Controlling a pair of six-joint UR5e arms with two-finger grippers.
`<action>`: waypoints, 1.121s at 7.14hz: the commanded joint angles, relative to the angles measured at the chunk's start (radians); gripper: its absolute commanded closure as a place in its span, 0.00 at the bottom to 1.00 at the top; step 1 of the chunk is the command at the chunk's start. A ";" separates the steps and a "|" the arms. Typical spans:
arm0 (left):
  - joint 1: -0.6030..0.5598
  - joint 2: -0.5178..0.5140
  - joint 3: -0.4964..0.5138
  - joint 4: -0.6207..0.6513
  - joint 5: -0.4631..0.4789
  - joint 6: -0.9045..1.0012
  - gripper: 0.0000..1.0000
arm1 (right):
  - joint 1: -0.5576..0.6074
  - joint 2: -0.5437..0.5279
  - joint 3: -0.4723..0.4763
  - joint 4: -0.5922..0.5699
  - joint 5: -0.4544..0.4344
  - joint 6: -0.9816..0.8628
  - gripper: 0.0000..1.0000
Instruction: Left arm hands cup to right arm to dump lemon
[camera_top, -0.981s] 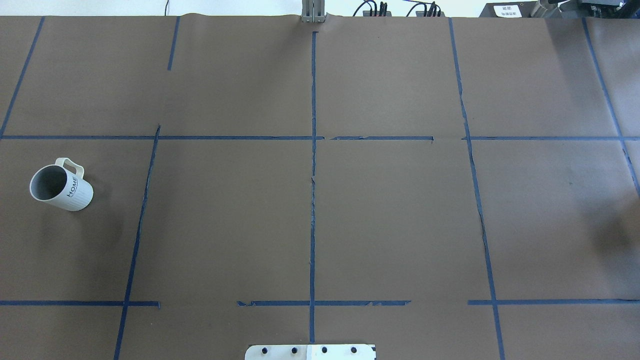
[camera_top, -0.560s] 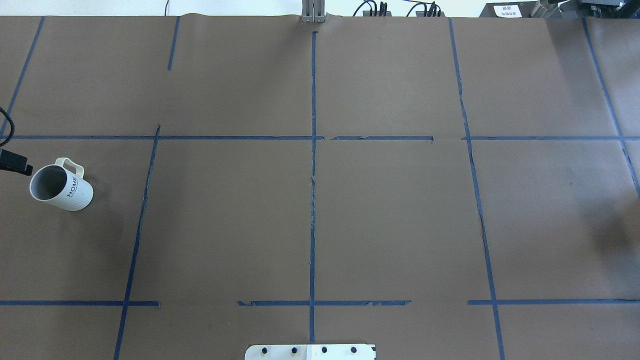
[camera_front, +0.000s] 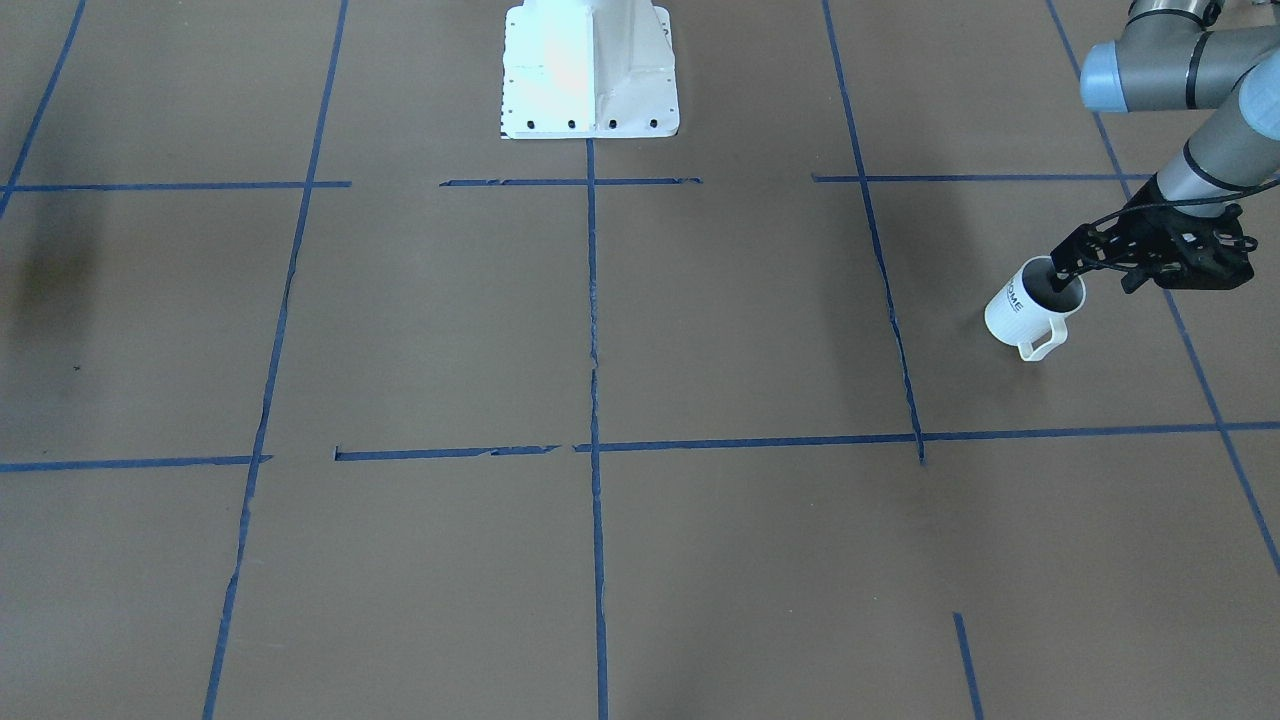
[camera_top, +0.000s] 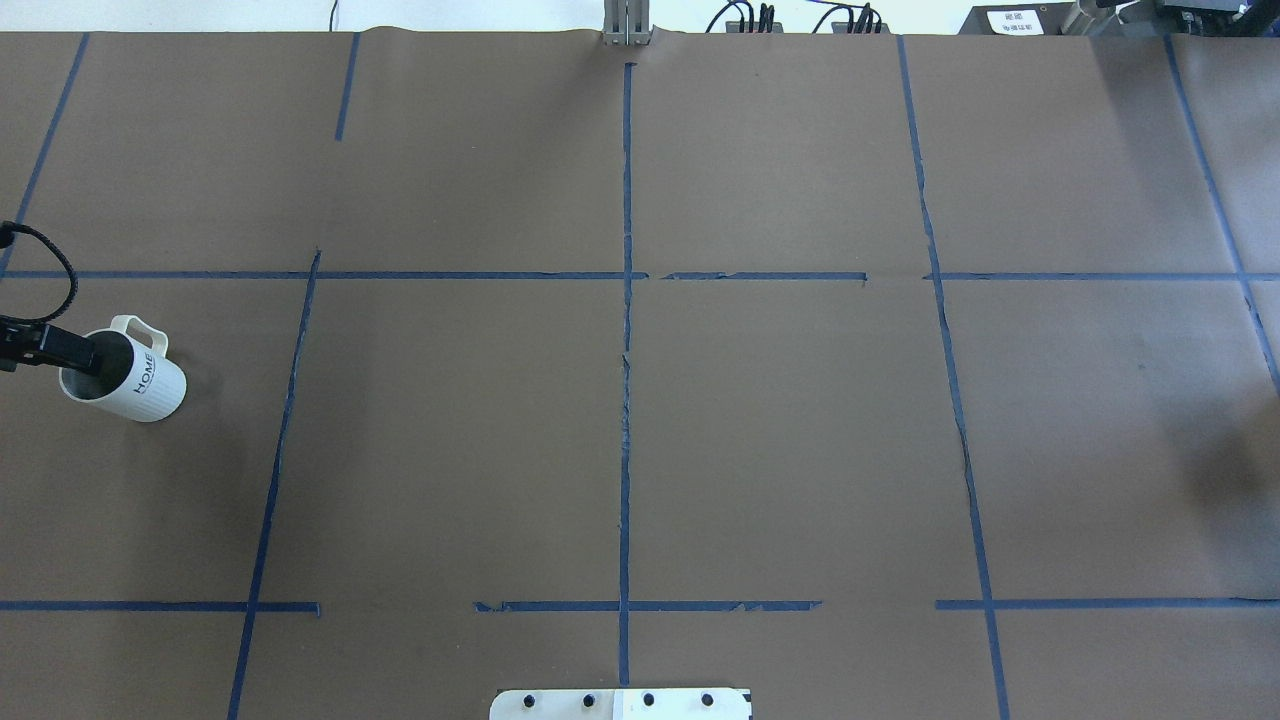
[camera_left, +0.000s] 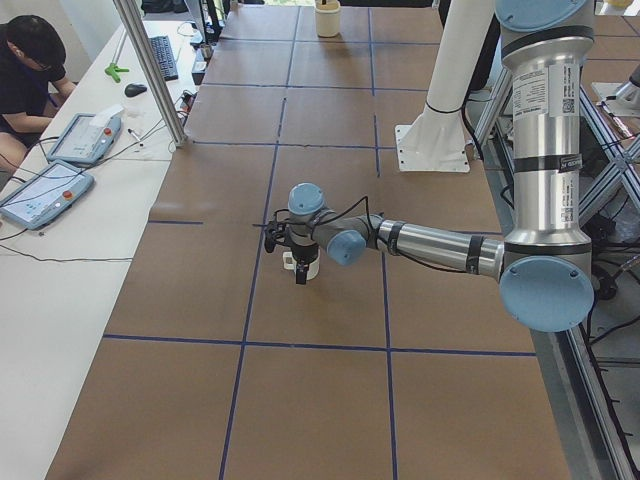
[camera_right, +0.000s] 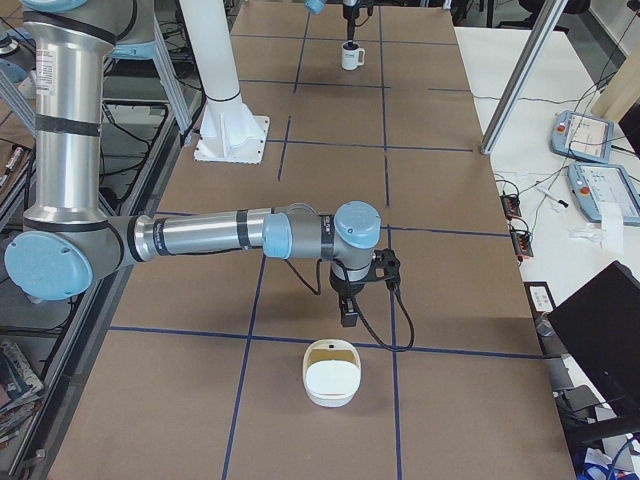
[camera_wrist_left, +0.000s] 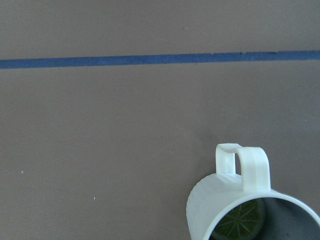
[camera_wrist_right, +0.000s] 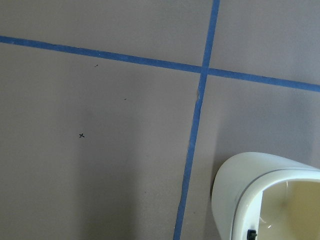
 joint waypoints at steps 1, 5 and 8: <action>0.005 -0.014 0.017 0.003 -0.010 0.000 0.85 | 0.000 0.000 0.001 0.000 0.000 0.000 0.00; -0.006 -0.016 -0.023 0.009 -0.011 0.001 1.00 | -0.001 0.002 -0.003 0.002 0.000 -0.002 0.00; -0.095 -0.099 -0.040 0.124 -0.010 -0.006 1.00 | -0.001 0.000 -0.006 0.105 -0.002 0.000 0.00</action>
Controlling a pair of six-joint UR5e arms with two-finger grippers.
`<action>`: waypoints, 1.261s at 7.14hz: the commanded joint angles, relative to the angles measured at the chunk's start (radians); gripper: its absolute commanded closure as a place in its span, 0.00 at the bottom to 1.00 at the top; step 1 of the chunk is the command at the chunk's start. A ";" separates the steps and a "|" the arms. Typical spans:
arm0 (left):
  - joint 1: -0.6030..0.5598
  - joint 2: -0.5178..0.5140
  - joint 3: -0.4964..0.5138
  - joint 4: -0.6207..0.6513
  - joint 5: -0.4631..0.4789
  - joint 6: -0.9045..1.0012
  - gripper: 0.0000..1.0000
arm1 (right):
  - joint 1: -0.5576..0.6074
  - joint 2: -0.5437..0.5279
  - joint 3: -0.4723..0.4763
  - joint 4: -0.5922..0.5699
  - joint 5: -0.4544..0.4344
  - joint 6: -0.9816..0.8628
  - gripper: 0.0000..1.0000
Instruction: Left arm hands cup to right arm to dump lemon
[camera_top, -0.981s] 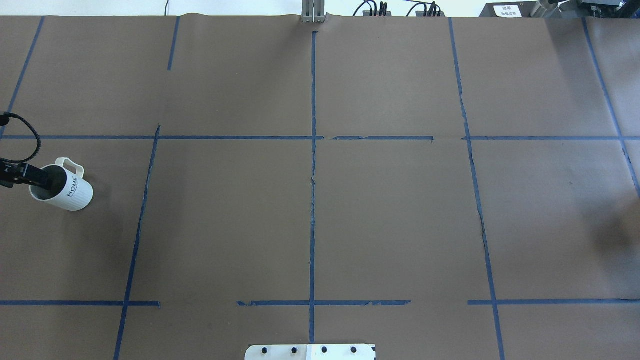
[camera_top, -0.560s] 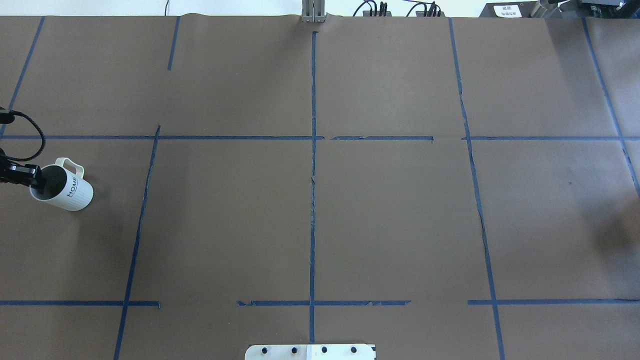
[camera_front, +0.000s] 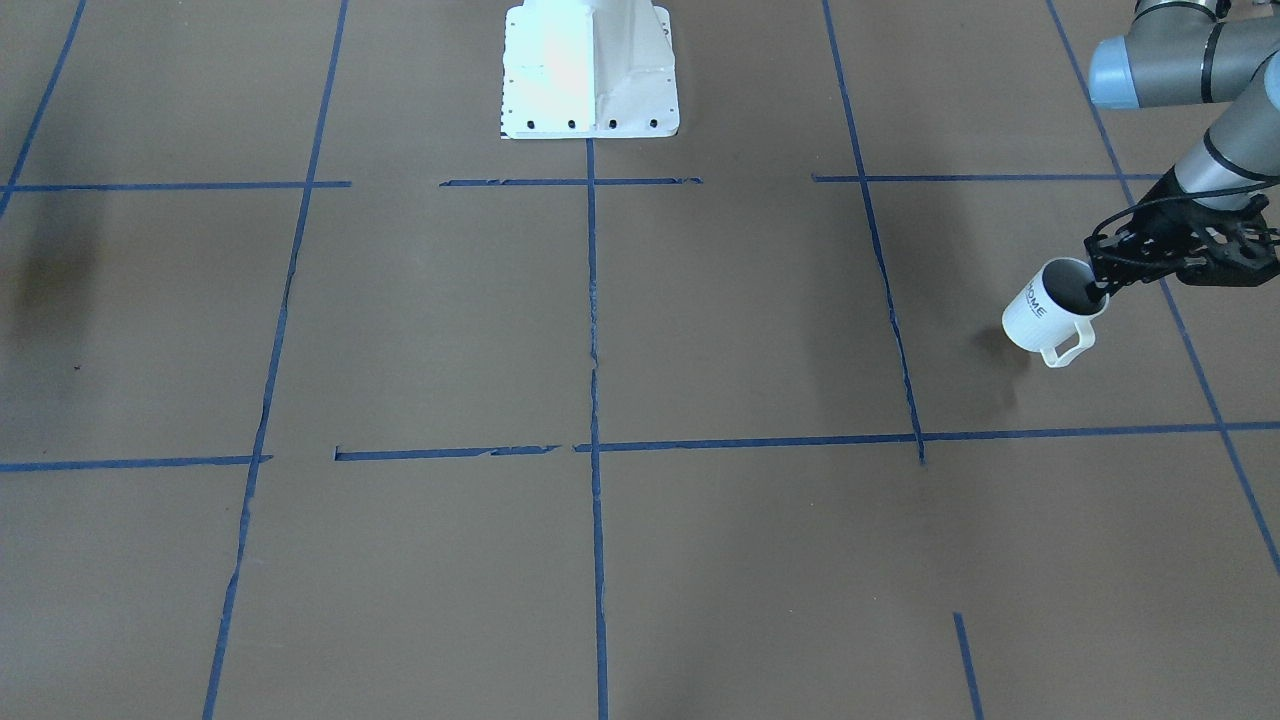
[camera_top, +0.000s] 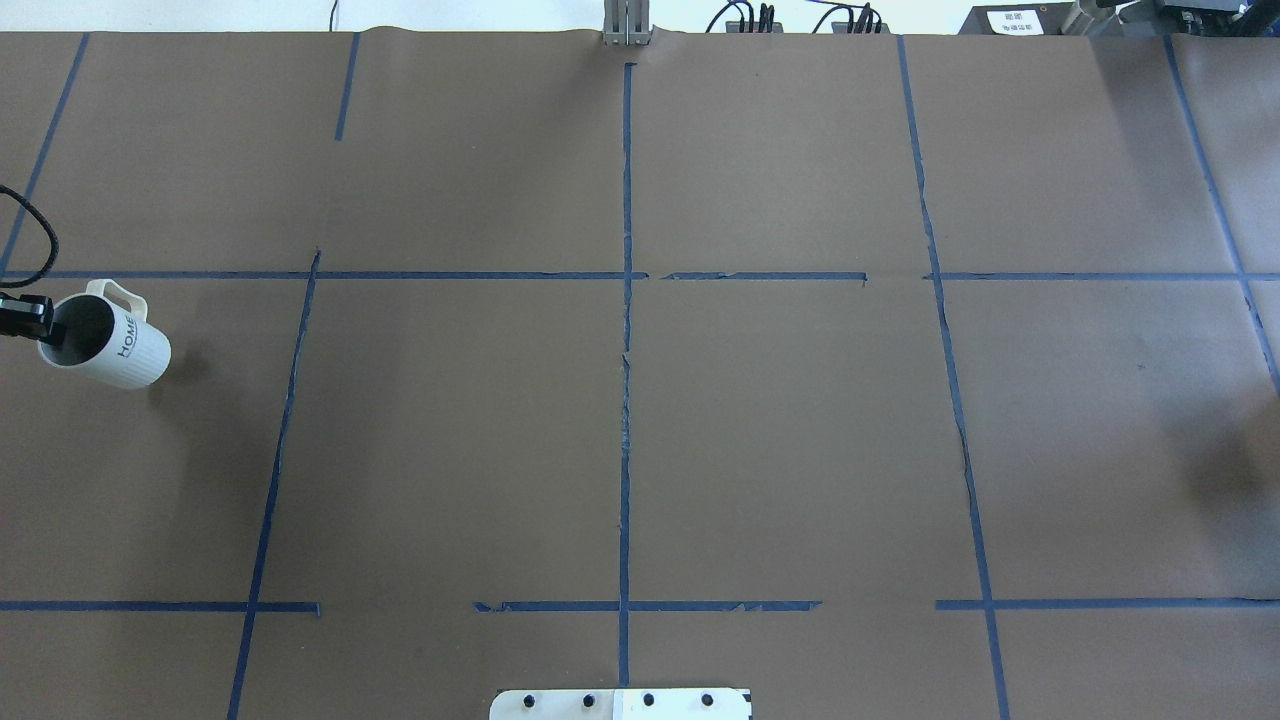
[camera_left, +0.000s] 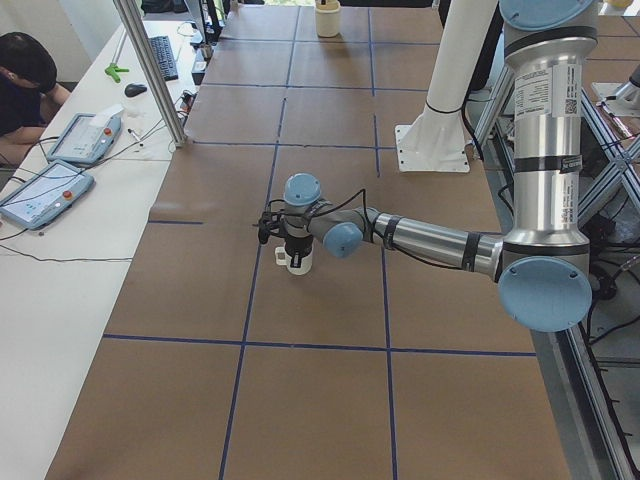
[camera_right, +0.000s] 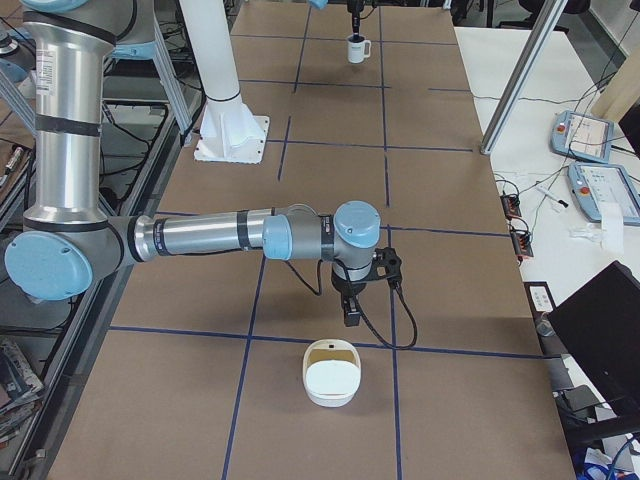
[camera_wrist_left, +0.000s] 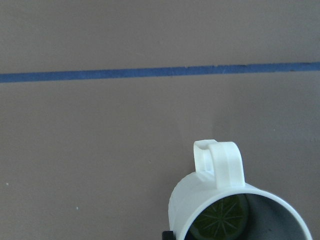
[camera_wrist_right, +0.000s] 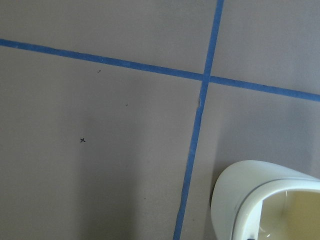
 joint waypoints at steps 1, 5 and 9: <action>-0.022 -0.143 -0.011 0.169 0.001 -0.068 1.00 | -0.004 0.001 -0.001 0.103 0.000 0.000 0.00; 0.065 -0.420 0.008 0.391 -0.030 -0.272 1.00 | -0.165 0.162 -0.113 0.384 0.000 -0.001 0.00; 0.220 -0.584 0.046 0.391 -0.028 -0.570 1.00 | -0.423 0.291 -0.131 0.549 -0.012 0.079 0.00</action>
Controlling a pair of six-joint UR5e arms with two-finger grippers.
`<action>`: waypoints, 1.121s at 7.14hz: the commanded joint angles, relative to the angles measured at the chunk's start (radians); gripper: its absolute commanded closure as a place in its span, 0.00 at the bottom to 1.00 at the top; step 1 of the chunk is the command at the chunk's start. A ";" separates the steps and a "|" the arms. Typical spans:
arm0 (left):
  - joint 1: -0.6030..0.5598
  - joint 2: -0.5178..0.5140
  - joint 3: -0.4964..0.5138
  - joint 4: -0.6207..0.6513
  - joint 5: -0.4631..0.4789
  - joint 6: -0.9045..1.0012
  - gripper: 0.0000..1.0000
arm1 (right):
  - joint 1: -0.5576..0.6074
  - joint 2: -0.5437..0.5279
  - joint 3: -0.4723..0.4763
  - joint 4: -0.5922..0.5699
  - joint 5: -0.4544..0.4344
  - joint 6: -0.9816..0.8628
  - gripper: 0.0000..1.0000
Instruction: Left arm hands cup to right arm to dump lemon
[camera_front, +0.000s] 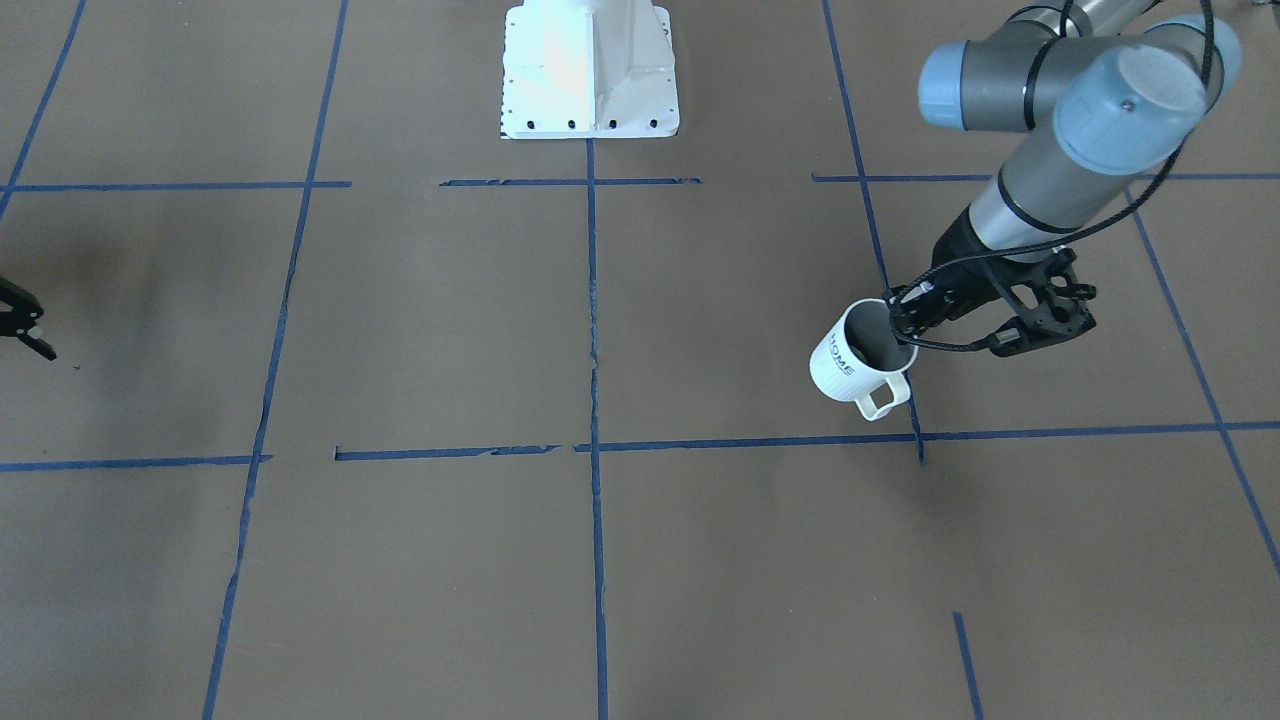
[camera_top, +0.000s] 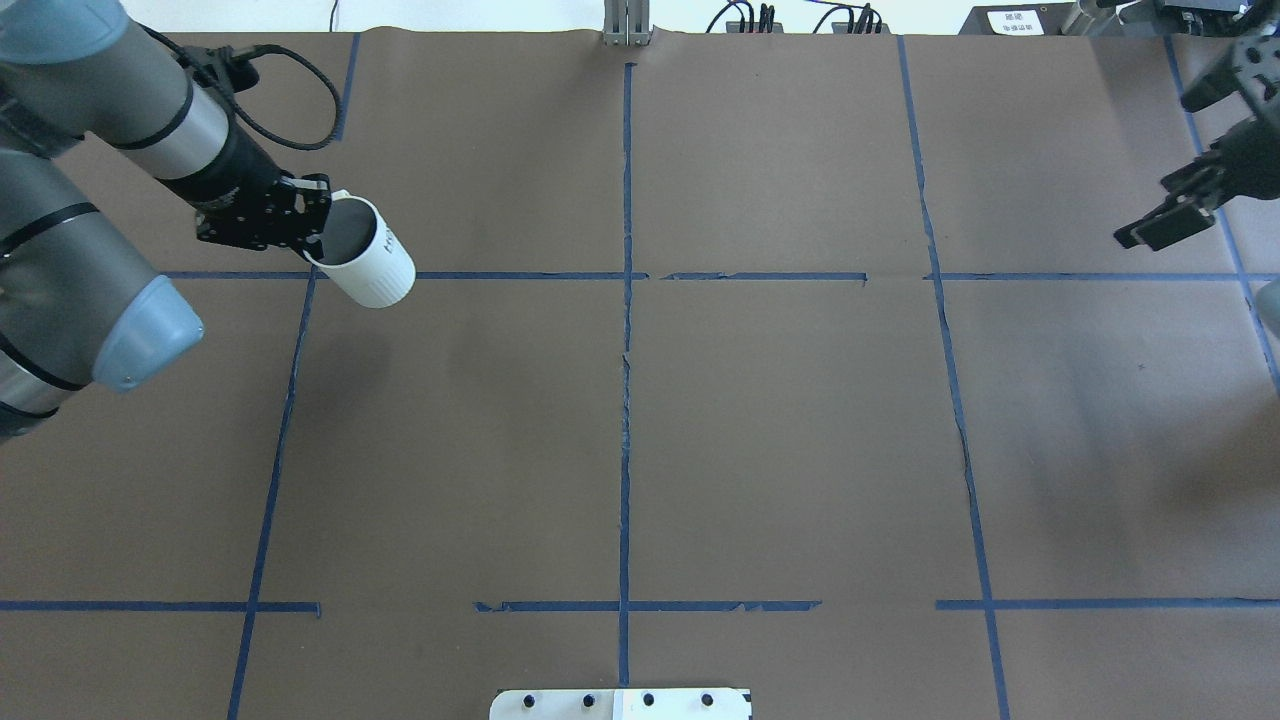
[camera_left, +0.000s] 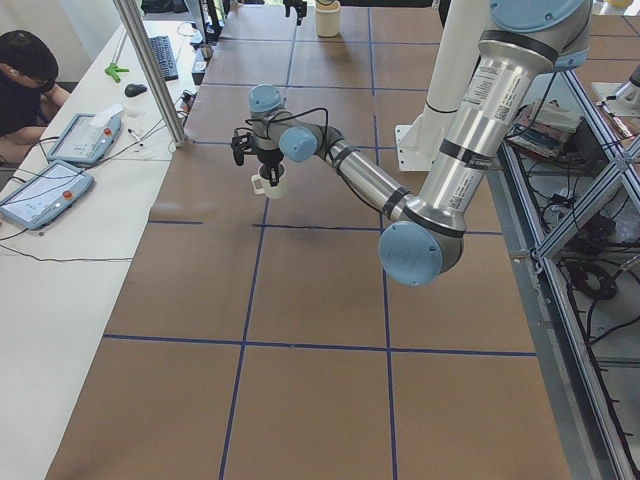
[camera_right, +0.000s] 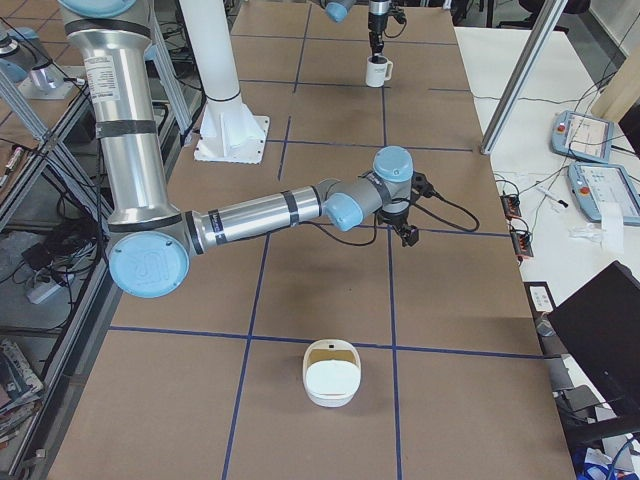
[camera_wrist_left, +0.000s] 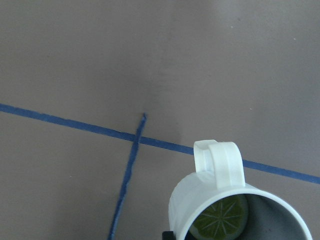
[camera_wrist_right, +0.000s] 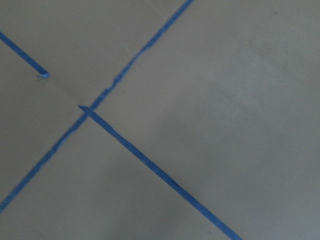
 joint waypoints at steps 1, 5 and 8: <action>0.076 -0.094 0.035 -0.001 0.004 -0.145 1.00 | -0.164 0.079 -0.044 0.193 -0.038 0.158 0.00; 0.109 -0.164 0.049 -0.004 0.006 -0.302 1.00 | -0.434 0.198 -0.052 0.484 -0.401 0.492 0.00; 0.135 -0.261 0.099 -0.009 0.007 -0.469 1.00 | -0.653 0.320 -0.051 0.508 -0.805 0.598 0.00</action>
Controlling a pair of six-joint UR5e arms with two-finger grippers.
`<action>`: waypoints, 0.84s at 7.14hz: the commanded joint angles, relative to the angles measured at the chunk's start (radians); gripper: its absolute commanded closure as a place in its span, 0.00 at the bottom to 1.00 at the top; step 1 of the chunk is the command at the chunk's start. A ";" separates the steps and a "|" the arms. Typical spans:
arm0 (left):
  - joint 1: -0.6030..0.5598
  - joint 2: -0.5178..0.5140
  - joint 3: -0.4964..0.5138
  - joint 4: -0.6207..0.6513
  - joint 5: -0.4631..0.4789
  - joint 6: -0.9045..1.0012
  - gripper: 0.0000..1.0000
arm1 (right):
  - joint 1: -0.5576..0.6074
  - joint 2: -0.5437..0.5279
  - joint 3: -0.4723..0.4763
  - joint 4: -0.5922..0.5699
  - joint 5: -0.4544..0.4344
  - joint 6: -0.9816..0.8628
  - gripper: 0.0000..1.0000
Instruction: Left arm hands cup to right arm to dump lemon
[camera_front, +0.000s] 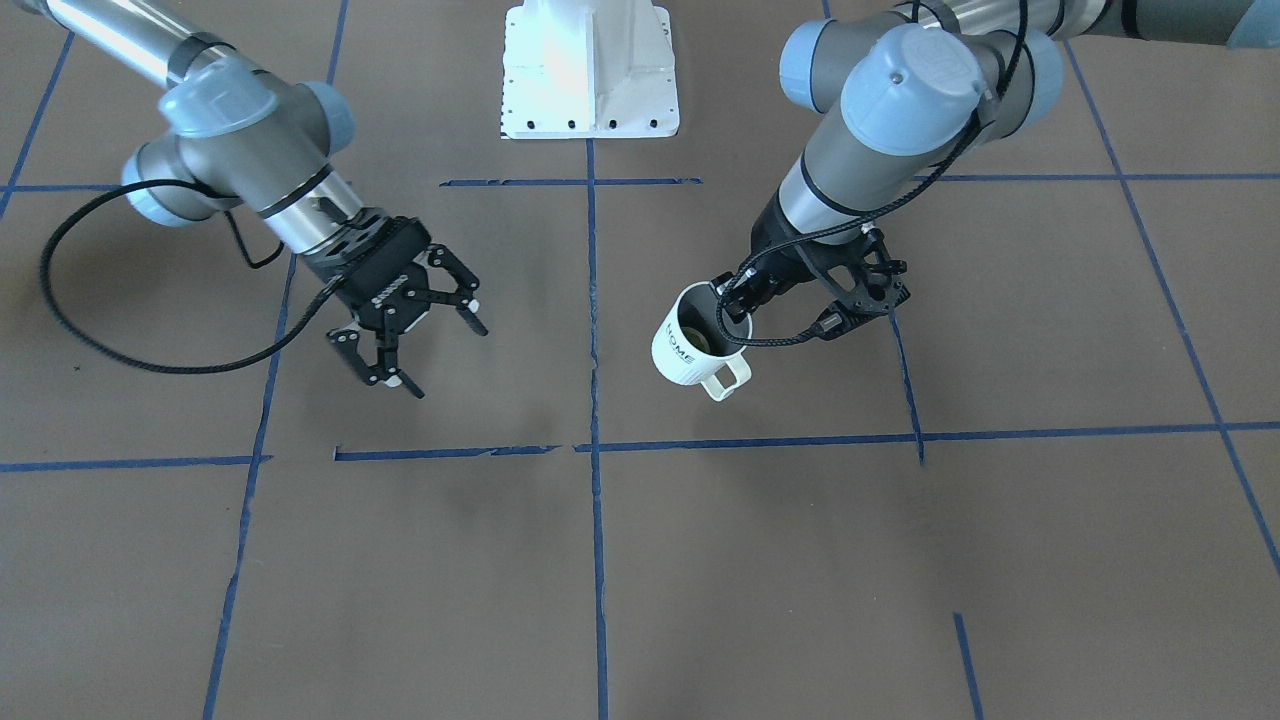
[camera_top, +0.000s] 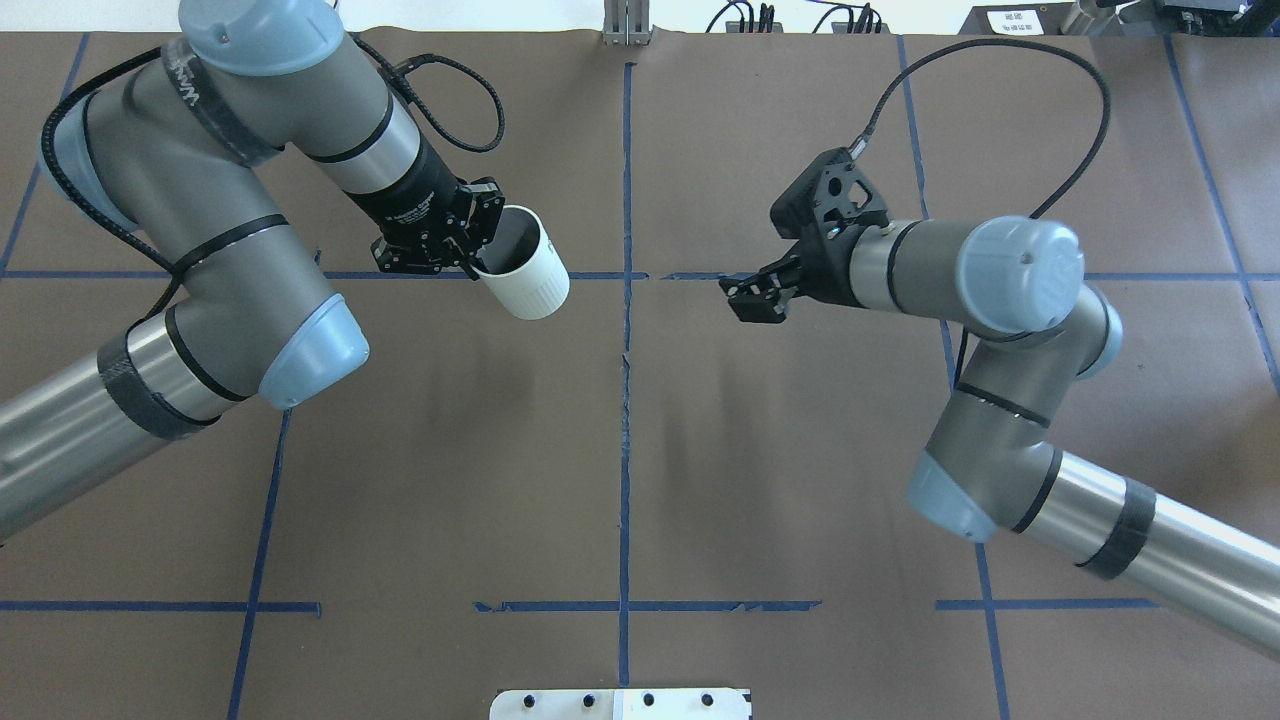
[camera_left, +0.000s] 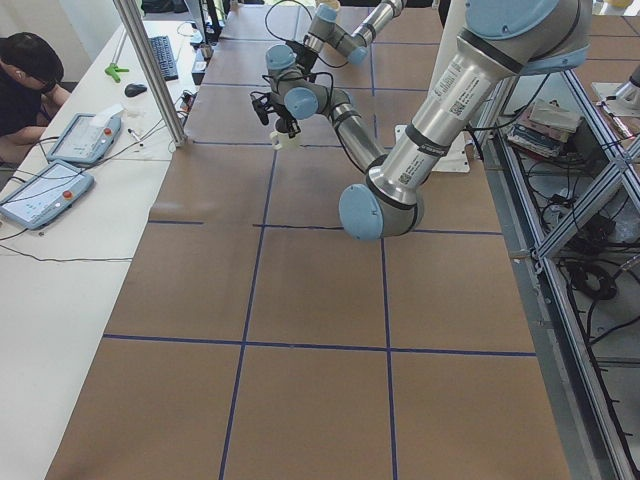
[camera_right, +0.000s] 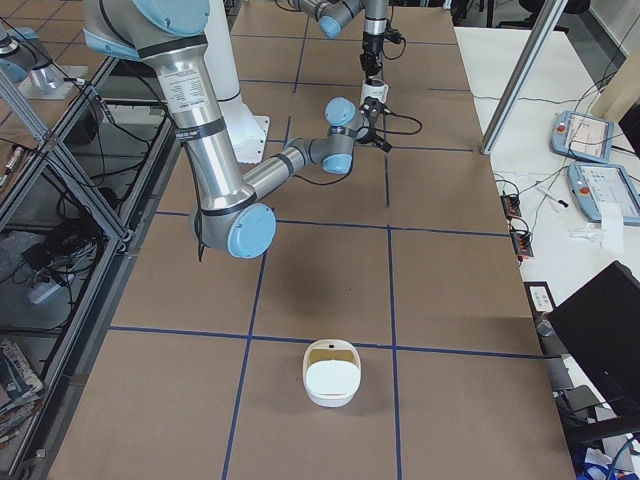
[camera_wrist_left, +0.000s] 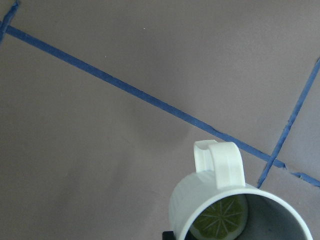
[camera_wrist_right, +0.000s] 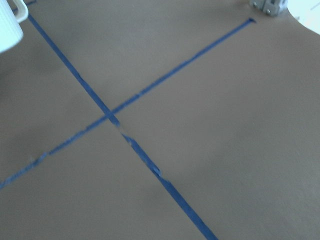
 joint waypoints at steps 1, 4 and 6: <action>0.013 -0.067 0.027 -0.006 0.001 -0.133 1.00 | -0.112 0.068 0.000 0.007 -0.190 0.053 0.00; 0.029 -0.114 0.059 -0.008 0.001 -0.175 1.00 | -0.193 0.075 0.000 0.007 -0.347 0.046 0.00; 0.058 -0.121 0.059 -0.009 -0.001 -0.175 1.00 | -0.196 0.077 0.000 0.007 -0.349 0.046 0.00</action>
